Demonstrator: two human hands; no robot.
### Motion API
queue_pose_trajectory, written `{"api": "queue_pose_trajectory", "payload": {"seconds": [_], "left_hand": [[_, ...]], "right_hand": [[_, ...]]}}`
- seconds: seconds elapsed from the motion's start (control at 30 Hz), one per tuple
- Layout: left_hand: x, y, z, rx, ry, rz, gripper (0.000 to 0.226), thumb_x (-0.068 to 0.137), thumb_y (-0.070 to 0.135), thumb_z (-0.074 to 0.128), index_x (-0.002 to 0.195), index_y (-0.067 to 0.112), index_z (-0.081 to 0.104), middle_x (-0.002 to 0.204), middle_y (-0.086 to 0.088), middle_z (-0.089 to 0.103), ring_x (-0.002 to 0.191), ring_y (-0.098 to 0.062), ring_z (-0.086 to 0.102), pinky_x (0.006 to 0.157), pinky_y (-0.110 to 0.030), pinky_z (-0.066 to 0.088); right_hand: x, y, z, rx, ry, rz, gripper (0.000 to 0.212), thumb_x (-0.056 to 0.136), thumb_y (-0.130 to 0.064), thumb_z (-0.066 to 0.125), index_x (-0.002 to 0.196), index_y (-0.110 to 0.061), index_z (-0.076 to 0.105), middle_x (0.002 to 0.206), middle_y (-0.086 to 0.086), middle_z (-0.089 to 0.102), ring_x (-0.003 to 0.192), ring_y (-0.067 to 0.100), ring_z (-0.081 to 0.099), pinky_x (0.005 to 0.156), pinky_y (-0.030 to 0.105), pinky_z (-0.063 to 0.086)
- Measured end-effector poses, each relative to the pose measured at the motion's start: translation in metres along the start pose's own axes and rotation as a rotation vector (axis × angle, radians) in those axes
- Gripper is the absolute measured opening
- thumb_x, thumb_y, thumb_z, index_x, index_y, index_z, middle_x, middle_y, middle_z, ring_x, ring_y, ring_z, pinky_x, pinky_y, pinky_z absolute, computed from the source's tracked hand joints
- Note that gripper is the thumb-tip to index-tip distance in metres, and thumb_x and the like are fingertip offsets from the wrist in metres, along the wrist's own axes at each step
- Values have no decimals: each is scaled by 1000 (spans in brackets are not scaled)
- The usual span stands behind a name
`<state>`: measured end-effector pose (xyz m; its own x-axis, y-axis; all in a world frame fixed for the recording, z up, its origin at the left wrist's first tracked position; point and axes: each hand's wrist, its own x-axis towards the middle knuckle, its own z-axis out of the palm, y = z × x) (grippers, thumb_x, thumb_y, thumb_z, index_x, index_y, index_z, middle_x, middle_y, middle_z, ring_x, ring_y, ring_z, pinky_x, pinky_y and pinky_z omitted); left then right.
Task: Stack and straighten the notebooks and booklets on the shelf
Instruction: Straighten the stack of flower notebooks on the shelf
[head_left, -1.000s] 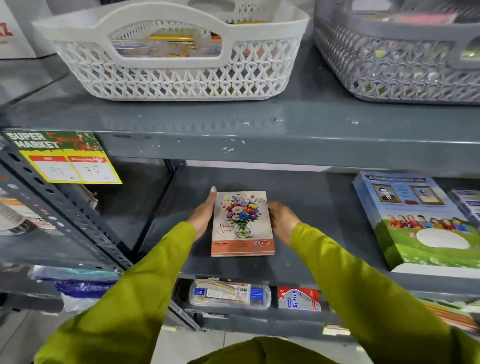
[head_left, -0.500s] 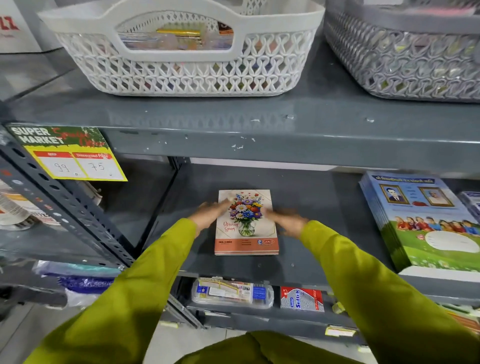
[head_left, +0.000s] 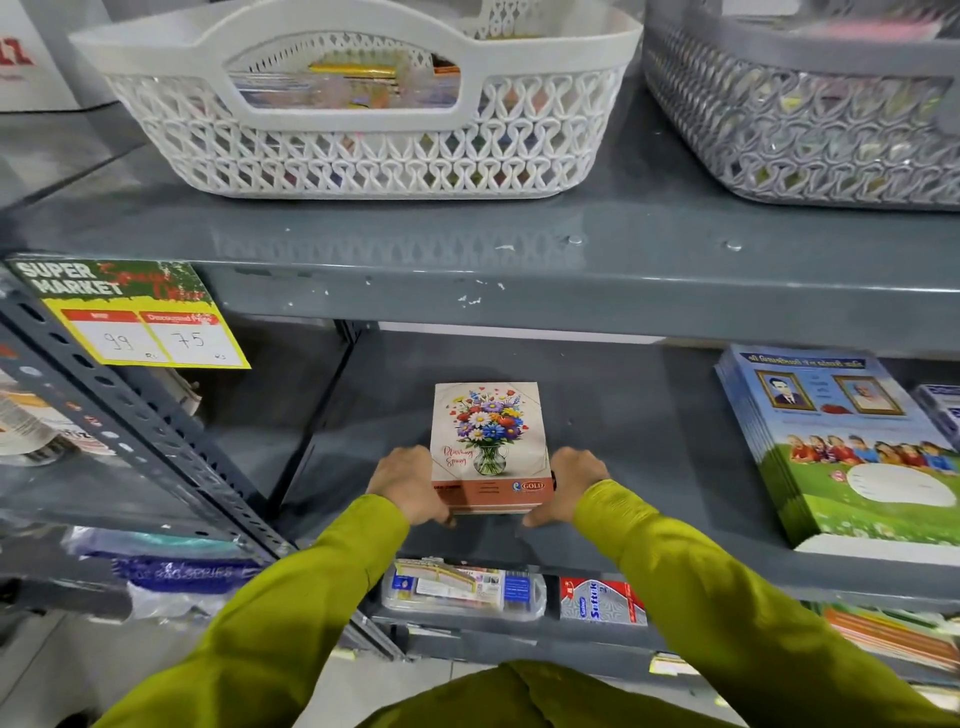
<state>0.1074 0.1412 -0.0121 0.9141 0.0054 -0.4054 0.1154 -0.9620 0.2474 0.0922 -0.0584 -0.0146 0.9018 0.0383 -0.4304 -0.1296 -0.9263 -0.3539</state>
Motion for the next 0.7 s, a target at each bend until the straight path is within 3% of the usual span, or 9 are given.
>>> {"api": "queue_pose_trajectory", "payload": {"seconds": [0.43, 0.57, 0.7], "left_hand": [[2, 2, 3, -35, 44, 16, 61, 60, 32, 89, 112, 8, 67, 113, -9, 73, 99, -26, 70, 87, -33, 58], [1, -2, 8, -58, 57, 35, 53, 64, 30, 85, 110, 9, 70, 112, -7, 74, 97, -24, 71, 87, -31, 58], [0, -3, 12, -72, 33, 37, 62, 63, 37, 87, 117, 12, 69, 115, -5, 74, 100, -22, 71, 91, -31, 57]], "right_hand": [[6, 0, 2, 61, 47, 74, 54, 63, -40, 82, 108, -13, 67, 110, 7, 72, 95, 23, 70, 85, 30, 55], [5, 2, 8, 78, 62, 57, 57, 64, -42, 82, 112, -14, 67, 111, 7, 72, 94, 23, 70, 85, 31, 55], [4, 2, 14, 75, 91, 52, 58, 68, -44, 80, 115, -14, 66, 113, 7, 72, 96, 24, 70, 85, 32, 55]]}}
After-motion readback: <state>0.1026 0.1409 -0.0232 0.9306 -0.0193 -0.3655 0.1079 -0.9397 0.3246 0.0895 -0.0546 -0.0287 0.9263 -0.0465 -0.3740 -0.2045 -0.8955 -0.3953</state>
